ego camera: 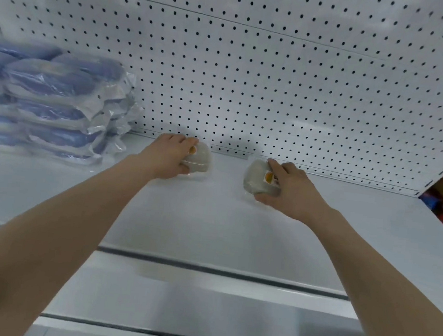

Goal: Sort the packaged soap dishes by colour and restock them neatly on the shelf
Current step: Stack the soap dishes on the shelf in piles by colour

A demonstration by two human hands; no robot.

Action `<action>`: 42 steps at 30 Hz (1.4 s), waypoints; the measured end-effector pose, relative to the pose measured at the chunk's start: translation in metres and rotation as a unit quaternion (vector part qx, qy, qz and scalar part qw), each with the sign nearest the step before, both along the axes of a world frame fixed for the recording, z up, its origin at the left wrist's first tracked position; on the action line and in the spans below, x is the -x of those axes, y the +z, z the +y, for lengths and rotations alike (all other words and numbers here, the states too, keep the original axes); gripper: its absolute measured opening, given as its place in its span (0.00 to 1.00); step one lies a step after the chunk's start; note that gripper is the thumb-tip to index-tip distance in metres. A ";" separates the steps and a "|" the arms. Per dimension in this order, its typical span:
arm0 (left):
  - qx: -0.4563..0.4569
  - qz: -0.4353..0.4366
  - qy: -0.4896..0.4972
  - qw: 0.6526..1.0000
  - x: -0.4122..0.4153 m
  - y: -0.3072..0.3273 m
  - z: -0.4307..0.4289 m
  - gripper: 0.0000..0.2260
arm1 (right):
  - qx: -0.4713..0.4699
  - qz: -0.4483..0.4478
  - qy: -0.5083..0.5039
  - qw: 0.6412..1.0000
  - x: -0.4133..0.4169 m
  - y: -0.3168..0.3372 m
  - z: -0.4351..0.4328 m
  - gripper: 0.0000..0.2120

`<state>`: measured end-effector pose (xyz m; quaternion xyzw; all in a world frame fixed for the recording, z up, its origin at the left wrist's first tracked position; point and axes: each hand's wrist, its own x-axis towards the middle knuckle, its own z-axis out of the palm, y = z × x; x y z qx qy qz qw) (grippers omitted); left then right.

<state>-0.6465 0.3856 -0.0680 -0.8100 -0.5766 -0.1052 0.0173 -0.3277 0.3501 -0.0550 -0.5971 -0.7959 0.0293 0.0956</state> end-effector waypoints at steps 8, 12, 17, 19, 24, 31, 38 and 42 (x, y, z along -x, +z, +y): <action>0.033 0.056 0.002 0.998 -0.003 -0.011 0.044 0.27 | -0.002 -0.003 0.055 0.998 0.028 0.007 0.074 0.39; 0.020 0.041 0.022 0.999 -0.002 -0.020 0.045 0.26 | 0.003 0.021 0.093 0.995 0.049 -0.010 0.102 0.30; -0.006 0.037 0.041 0.998 0.000 -0.035 0.049 0.26 | -0.085 0.003 0.129 0.988 0.052 -0.032 0.113 0.21; -0.015 0.041 0.046 0.998 -0.002 -0.038 0.050 0.26 | -0.125 -0.018 0.131 0.983 0.051 -0.038 0.112 0.22; -0.022 0.038 0.056 0.997 -0.005 -0.034 0.047 0.25 | -0.129 -0.082 0.101 0.983 0.054 -0.039 0.108 0.25; -0.104 0.003 -0.003 0.995 -0.015 -0.020 0.024 0.19 | -0.139 -0.128 0.123 0.974 0.048 -0.026 0.092 0.25; -0.170 -0.026 -0.081 0.982 -0.044 -0.009 -0.037 0.17 | -0.192 -0.126 0.122 0.966 0.015 -0.011 0.019 0.26; -0.157 -0.030 -0.113 0.981 -0.070 -0.019 -0.076 0.17 | -0.190 -0.120 0.081 0.971 -0.021 -0.021 -0.043 0.27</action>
